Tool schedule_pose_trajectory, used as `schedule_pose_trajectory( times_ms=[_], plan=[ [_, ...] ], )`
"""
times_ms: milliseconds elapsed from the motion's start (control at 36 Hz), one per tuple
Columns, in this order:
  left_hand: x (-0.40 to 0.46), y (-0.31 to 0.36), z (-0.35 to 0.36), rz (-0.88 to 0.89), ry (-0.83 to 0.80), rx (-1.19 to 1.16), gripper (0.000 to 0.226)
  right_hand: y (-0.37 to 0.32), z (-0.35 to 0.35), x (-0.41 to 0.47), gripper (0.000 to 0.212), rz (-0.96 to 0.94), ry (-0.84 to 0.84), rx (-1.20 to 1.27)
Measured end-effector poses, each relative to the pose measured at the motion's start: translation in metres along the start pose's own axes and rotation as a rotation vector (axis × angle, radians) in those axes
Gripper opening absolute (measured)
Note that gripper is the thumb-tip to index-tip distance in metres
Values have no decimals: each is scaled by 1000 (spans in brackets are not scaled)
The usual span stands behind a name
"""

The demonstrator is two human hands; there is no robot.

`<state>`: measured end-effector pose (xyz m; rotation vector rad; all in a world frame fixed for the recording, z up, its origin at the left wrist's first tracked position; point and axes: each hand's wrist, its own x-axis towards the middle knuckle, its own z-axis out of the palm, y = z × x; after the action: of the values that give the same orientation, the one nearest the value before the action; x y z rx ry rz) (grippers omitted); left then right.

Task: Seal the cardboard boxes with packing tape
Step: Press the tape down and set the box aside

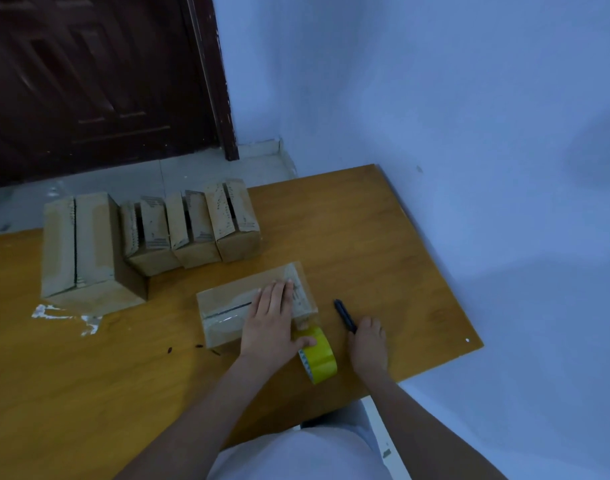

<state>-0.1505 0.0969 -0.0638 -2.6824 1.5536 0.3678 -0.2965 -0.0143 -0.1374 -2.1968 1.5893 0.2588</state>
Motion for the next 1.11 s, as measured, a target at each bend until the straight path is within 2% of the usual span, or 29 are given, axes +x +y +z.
schedule_pose_trajectory(
  times_ms=[83,167,250,333,389,500,556,639,750,889,972,1056,1111],
  plan=[
    [0,-1,-1,7,8,5,112,7,-17,-1,12,25,8,345],
    [0,-2,-1,18,12,-4,111,17,-32,-7,21,-179,113,458],
    [0,-2,-1,22,18,-5,111,25,-44,-14,28,-587,353,296],
    [0,-2,-1,23,15,-11,111,26,-53,-21,22,-861,452,124],
    [0,-2,-1,25,23,-13,111,20,-58,-26,24,-953,452,38],
    [-1,-3,-1,31,31,-8,112,10,-57,-25,28,-1002,452,-91],
    [-1,-3,0,34,37,-2,113,6,-55,-24,17,-999,477,-157],
    [0,-4,1,33,33,-7,112,4,-53,-26,39,-943,505,-184],
    [0,-5,2,39,22,-9,112,12,-52,-23,38,-783,544,-201],
    [0,-6,4,40,29,-9,112,24,-37,-8,26,-415,332,-191],
    [1,-6,4,41,30,-10,113,22,-22,-2,30,-303,193,-166],
    [1,-6,5,42,30,-17,114,12,-16,-3,31,-203,195,-186],
    [1,-7,5,42,29,-20,114,4,-12,-5,31,-190,269,-109]
  ],
)
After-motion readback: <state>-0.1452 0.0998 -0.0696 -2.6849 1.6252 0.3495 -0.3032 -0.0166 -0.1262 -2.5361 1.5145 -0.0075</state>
